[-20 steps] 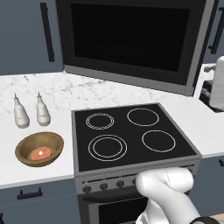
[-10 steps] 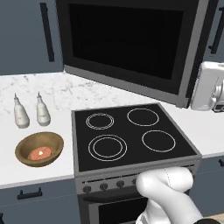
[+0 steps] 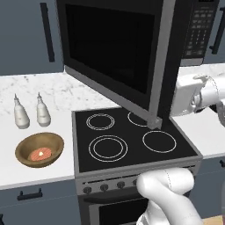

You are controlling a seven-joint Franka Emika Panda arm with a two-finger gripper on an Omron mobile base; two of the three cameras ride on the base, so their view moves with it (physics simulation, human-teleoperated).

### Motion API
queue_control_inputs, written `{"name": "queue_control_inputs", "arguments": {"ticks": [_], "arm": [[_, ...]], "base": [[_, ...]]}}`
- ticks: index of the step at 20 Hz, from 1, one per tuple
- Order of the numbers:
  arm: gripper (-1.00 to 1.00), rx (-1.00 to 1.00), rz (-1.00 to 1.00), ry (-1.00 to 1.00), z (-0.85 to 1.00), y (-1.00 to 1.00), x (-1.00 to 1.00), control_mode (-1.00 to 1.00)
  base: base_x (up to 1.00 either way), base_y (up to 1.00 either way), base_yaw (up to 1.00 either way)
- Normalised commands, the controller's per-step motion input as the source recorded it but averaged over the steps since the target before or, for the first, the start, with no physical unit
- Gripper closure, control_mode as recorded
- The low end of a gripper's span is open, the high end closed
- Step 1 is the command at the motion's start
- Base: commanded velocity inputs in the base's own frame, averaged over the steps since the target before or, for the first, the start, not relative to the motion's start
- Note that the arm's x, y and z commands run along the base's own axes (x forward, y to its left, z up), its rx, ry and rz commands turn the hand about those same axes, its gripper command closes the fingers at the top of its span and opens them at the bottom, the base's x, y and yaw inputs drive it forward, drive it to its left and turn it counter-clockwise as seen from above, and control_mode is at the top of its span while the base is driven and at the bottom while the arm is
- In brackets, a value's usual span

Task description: Open the microwave, place the bowl with waffle inside the microwave, then close the microwave door and turn it on.

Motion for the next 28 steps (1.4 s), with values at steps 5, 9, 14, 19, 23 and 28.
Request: {"name": "queue_control_inputs", "arguments": {"ticks": [5,9,14,19,23,28], "arm": [[-1.0,-0.25,0.01,-0.05,0.0,1.0,0.11,-1.0],[-1.0,-0.19,0.0,-0.01,-0.1,1.0,0.21,-1.0],[-1.0,-0.1,0.0,0.0,-0.26,0.63,0.14,-1.0],[-1.0,0.08,0.0,0.01,-0.21,-0.83,-0.1,-1.0],[-1.0,0.02,-0.04,0.16,-0.91,-0.14,0.84,-1.0],[-1.0,0.0,-0.02,0.17,-1.0,0.48,1.0,-1.0]], "base": [[0.0,0.0,0.0],[0.0,0.0,0.0],[0.0,0.0,0.0],[0.0,0.0,0.0],[0.0,0.0,0.0],[0.0,0.0,0.0]]}}
